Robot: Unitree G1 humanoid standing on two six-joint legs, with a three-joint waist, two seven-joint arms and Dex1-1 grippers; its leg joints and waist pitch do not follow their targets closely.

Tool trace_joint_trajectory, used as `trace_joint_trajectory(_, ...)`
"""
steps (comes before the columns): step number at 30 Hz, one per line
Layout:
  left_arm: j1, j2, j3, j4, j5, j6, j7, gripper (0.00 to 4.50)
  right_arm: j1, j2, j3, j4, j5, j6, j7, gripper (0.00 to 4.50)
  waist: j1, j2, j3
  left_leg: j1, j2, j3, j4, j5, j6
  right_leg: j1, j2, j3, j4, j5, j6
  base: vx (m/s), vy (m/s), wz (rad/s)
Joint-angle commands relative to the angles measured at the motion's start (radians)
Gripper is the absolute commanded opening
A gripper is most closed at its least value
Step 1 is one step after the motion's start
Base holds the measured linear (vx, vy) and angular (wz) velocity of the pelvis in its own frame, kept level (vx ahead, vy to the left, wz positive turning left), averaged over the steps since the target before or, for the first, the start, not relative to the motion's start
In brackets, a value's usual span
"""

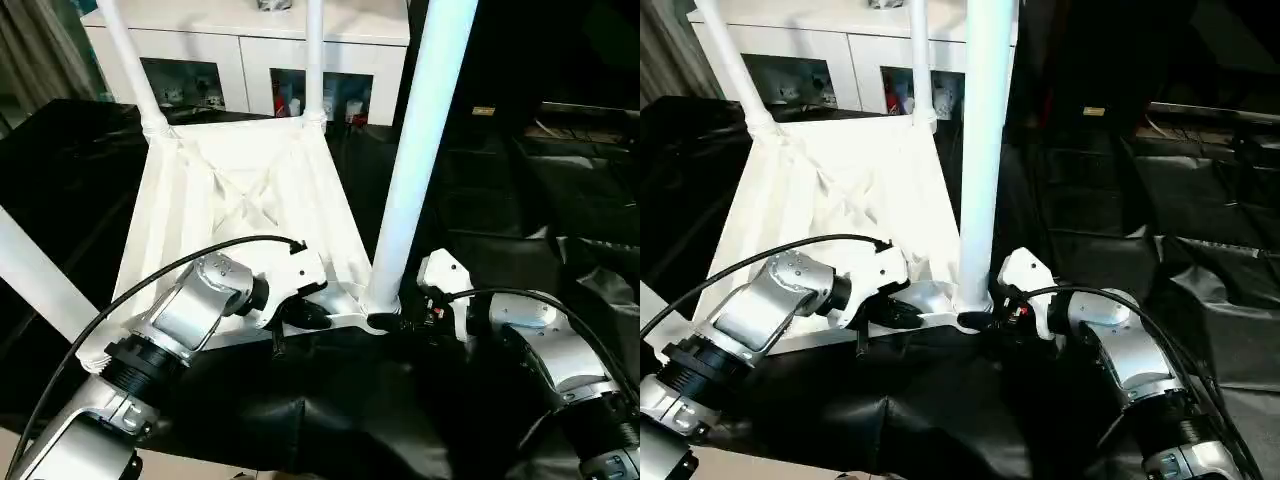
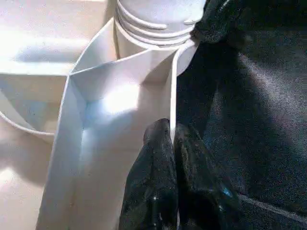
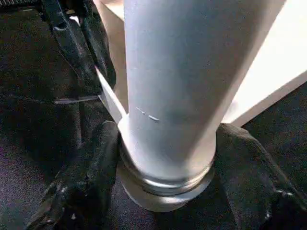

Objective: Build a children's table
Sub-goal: Rotate leg to tighten

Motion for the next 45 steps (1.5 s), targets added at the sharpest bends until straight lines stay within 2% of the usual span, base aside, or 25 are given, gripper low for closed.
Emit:
trace_joint_trajectory(1,0.027,-0.006,-0.047,0.015,0.001,0.018,-0.026,0.00,0.002,0.010,-0.002,-0.006,0.021,-0.001,0.012,2.67,-0.003,-0.009,-0.055,0.007,0.034,-0.006,-0.057,-0.119,0.089,0.056,-0.045,0.041,-0.053,-0.066,-0.274,0.000,0.000,0.00)
trace_joint_trajectory(3,0.027,-0.021,-0.034,0.030,0.000,0.014,0.000,0.00,-0.001,0.029,-0.013,0.015,0.017,0.008,-0.027,2.67,-0.003,-0.008,-0.055,0.006,0.034,-0.007,-0.057,-0.117,0.090,0.056,-0.045,0.040,-0.052,-0.062,-0.277,0.000,0.000,0.00)
trace_joint_trajectory(5,0.016,-0.078,0.019,0.089,-0.009,-0.001,0.094,0.00,-0.010,0.077,-0.037,0.064,0.001,0.021,-0.128,2.67,-0.008,-0.009,-0.051,0.005,0.032,-0.004,-0.058,-0.135,0.085,0.052,-0.044,0.040,-0.058,-0.087,-0.276,0.000,0.000,0.00)
trace_joint_trajectory(7,0.007,-0.113,0.051,0.127,-0.013,-0.010,0.154,0.00,-0.015,0.105,-0.048,0.089,-0.010,0.028,-0.189,2.67,-0.010,-0.009,-0.049,0.007,0.032,-0.008,-0.062,-0.192,0.049,0.053,-0.049,0.039,-0.068,-0.201,-0.250,0.000,0.000,0.00)
trace_joint_trajectory(8,0.002,-0.127,0.062,0.146,-0.013,-0.013,0.178,0.00,-0.015,0.119,-0.053,0.098,-0.015,0.030,-0.218,2.67,-0.012,-0.010,-0.049,0.006,0.031,-0.009,-0.062,-0.200,0.045,0.052,-0.047,0.039,-0.070,-0.216,-0.245,0.000,0.000,0.00)
trace_joint_trajectory(9,-0.005,-0.144,0.075,0.169,-0.013,-0.018,0.208,0.00,-0.016,0.138,-0.060,0.107,-0.020,0.034,-0.256,2.67,-0.017,-0.011,-0.045,0.008,0.030,-0.011,-0.066,-0.236,0.032,0.048,-0.046,0.037,-0.076,-0.275,-0.221,0.000,0.000,0.00)
trace_joint_trajectory(11,-0.033,-0.203,0.112,0.253,-0.010,-0.038,0.314,0.00,-0.018,0.217,-0.089,0.132,-0.033,0.060,-0.410,2.67,-0.022,-0.009,-0.045,0.008,0.028,-0.011,-0.067,-0.251,0.021,0.044,-0.045,0.039,-0.081,-0.302,-0.205,0.000,0.000,0.00)
trace_joint_trajectory(12,-0.055,-0.247,0.136,0.312,-0.010,-0.047,0.391,0.00,-0.029,0.280,-0.124,0.159,-0.032,0.095,-0.535,2.67,-0.022,-0.009,-0.045,0.009,0.030,-0.013,-0.069,-0.262,0.015,0.044,-0.047,0.038,-0.081,-0.314,-0.201,0.000,0.000,0.00)
trace_joint_trajectory(13,-0.062,-0.259,0.142,0.327,-0.009,-0.049,0.412,0.00,-0.033,0.297,-0.132,0.166,-0.032,0.105,-0.566,2.67,-0.026,-0.008,-0.045,0.009,0.027,-0.014,-0.070,-0.272,0.004,0.041,-0.045,0.038,-0.084,-0.335,-0.189,0.000,0.000,0.00)
trace_joint_trajectory(18,-0.099,-0.314,0.151,0.422,0.016,-0.088,0.524,0.00,-0.059,0.377,-0.152,0.219,-0.059,0.121,-0.729,2.67,-0.024,-0.007,-0.049,0.007,0.028,-0.015,-0.072,-0.259,0.002,0.042,-0.047,0.039,-0.084,-0.295,-0.176,0.000,0.000,0.00)
trace_joint_trajectory(19,-0.109,-0.333,0.149,0.457,0.030,-0.116,0.559,0.00,-0.075,0.403,-0.141,0.243,-0.083,0.110,-0.772,2.67,-0.022,0.000,-0.050,0.009,0.027,-0.015,-0.070,-0.251,0.004,0.041,-0.046,0.040,-0.082,-0.267,-0.180,0.000,0.000,0.00)
trace_joint_trajectory(24,-0.105,-0.346,0.126,0.471,0.056,-0.152,0.555,0.00,-0.096,0.431,-0.121,0.259,-0.096,0.055,-0.760,2.67,-0.024,-0.004,-0.052,0.005,0.028,-0.013,-0.070,-0.247,0.014,0.046,-0.048,0.040,-0.080,-0.231,-0.187,0.000,0.000,0.00)
trace_joint_trajectory(27,-0.096,-0.335,0.111,0.453,0.060,-0.138,0.517,0.00,-0.080,0.430,-0.110,0.214,-0.051,0.028,-0.649,2.67,-0.020,-0.007,-0.053,0.005,0.029,-0.013,-0.070,-0.241,0.029,0.049,-0.050,0.040,-0.079,-0.228,-0.187,0.000,0.000,0.00)
trace_joint_trajectory(28,-0.094,-0.329,0.105,0.448,0.060,-0.129,0.496,0.00,-0.069,0.427,-0.108,0.185,-0.035,0.020,-0.610,3.02,-0.020,-0.005,-0.053,0.004,0.031,-0.012,-0.069,-0.231,0.032,0.047,-0.050,0.041,-0.078,-0.216,-0.193,0.000,0.000,0.00)
trace_joint_trajectory(29,-0.088,-0.317,0.092,0.433,0.061,-0.112,0.461,0.00,-0.057,0.415,-0.114,0.146,-0.005,0.027,-0.558,3.23,-0.020,-0.010,-0.054,0.005,0.031,-0.011,-0.069,-0.224,0.035,0.049,-0.049,0.041,-0.078,-0.205,-0.195,0.000,0.000,0.00)
trace_joint_trajectory(30,-0.088,-0.312,0.084,0.436,0.059,-0.108,0.442,0.00,-0.049,0.406,-0.118,0.119,0.007,0.034,-0.537,3.37,-0.017,-0.008,-0.059,0.002,0.031,-0.011,-0.065,-0.176,0.056,0.054,-0.049,0.041,-0.068,-0.128,-0.210,0.000,0.000,0.00)
trace_joint_trajectory(32,-0.087,-0.309,0.082,0.434,0.059,-0.107,0.437,0.00,-0.049,0.401,-0.119,0.116,0.007,0.033,-0.534,3.43,-0.017,-0.008,-0.057,0.001,0.032,-0.011,-0.065,-0.159,0.065,0.053,-0.048,0.040,-0.066,-0.101,-0.222,0.000,0.000,0.00)
trace_joint_trajectory(34,-0.079,-0.289,0.065,0.414,0.054,-0.093,0.392,0.00,-0.045,0.358,-0.128,0.083,0.010,0.024,-0.505,3.74,-0.017,-0.008,-0.058,0.002,0.031,-0.009,-0.062,-0.156,0.074,0.055,-0.049,0.039,-0.065,-0.095,-0.239,0.000,0.000,0.00)
trace_joint_trajectory(36,-0.063,-0.250,0.037,0.370,0.046,-0.088,0.312,0.00,-0.033,0.251,-0.104,0.029,0.019,0.029,-0.384,3.74,-0.017,-0.006,-0.055,0.001,0.030,-0.009,-0.064,-0.176,0.073,0.057,-0.049,0.038,-0.068,-0.131,-0.236,0.000,0.000,0.00)
trace_joint_trajectory(37,-0.059,-0.241,0.030,0.360,0.045,-0.091,0.294,0.00,-0.028,0.228,-0.097,0.017,0.023,0.029,-0.352,3.74,-0.015,-0.008,-0.054,0.002,0.033,-0.011,-0.065,-0.191,0.074,0.060,-0.048,0.037,-0.071,-0.159,-0.221,0.000,0.000,0.00)
trace_joint_trajectory(38,-0.059,-0.241,0.030,0.360,0.045,-0.091,0.294,0.00,-0.028,0.228,-0.097,0.017,0.023,0.029,-0.352,3.74,-0.017,-0.008,-0.053,0.002,0.034,-0.010,-0.066,-0.195,0.077,0.057,-0.049,0.039,-0.071,-0.166,-0.221,0.000,0.000,0.00)
trace_joint_trajectory(39,-0.046,-0.208,0.006,0.328,0.044,-0.118,0.217,0.00,-0.014,0.146,-0.072,-0.007,0.024,0.015,-0.247,3.74,-0.014,-0.004,-0.052,0.003,0.034,-0.011,-0.067,-0.200,0.072,0.054,-0.050,0.039,-0.075,-0.190,-0.218,0.000,0.000,0.00)
trace_joint_trajectory(41,-0.042,-0.197,-0.002,0.316,0.043,-0.130,0.192,0.00,-0.010,0.124,-0.066,-0.012,0.023,0.010,-0.218,3.74,-0.015,-0.008,-0.051,0.003,0.035,-0.009,-0.066,-0.216,0.067,0.053,-0.050,0.040,-0.077,-0.211,-0.221,0.000,0.000,0.00)
trace_joint_trajectory(42,-0.026,-0.161,-0.020,0.260,0.035,-0.121,0.131,0.00,-0.003,0.077,-0.057,-0.021,0.015,-0.006,-0.155,3.74,-0.011,-0.006,-0.052,0.005,0.037,-0.012,-0.068,-0.220,0.060,0.055,-0.051,0.039,-0.077,-0.221,-0.218,0.000,0.000,0.00)
trace_joint_trajectory(45,-0.007,-0.121,-0.035,0.195,0.012,-0.116,0.057,0.00,0.003,0.043,-0.046,-0.029,0.010,-0.019,-0.102,3.74,-0.012,-0.004,-0.051,0.008,0.039,-0.010,-0.069,-0.228,0.059,0.048,-0.049,0.041,-0.074,-0.211,-0.231,0.000,0.000,0.00)
